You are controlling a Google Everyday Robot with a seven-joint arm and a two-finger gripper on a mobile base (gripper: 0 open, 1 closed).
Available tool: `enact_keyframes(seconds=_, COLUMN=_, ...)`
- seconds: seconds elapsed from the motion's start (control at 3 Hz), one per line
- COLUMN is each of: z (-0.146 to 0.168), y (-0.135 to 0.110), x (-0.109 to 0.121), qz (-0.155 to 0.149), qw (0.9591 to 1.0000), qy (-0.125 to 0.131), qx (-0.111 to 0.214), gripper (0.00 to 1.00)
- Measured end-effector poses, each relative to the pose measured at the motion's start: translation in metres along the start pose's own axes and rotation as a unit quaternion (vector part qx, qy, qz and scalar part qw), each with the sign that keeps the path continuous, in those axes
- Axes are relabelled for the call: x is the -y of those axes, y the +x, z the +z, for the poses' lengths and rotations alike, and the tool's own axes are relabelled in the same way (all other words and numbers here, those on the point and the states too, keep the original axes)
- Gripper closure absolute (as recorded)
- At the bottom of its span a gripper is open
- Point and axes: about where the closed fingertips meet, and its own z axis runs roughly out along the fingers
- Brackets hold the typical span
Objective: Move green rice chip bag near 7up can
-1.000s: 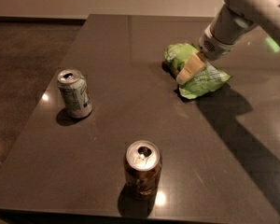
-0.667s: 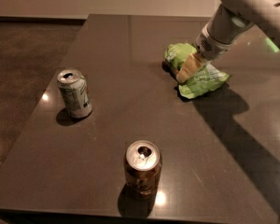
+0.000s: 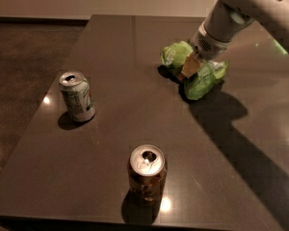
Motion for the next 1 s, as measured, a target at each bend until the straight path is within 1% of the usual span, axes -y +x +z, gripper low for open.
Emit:
enact_keyframes(seconds=0.33, z=-0.006, y=-0.018, x=-0.031, qz=-0.061, qw=0.9977, qy=-0.026, qx=0.012, gripper=1.00)
enact_keyframes(seconds=0.67, z=-0.015, y=-0.034, x=-0.066, qz=-0.132, qw=0.9898, qy=-0.049, qx=0.023, gripper=1.00)
enact_keyframes(seconds=1.0, z=-0.020, y=-0.043, x=-0.098, qz=-0.204, qw=0.9764, qy=-0.068, qx=0.025, gripper=1.00)
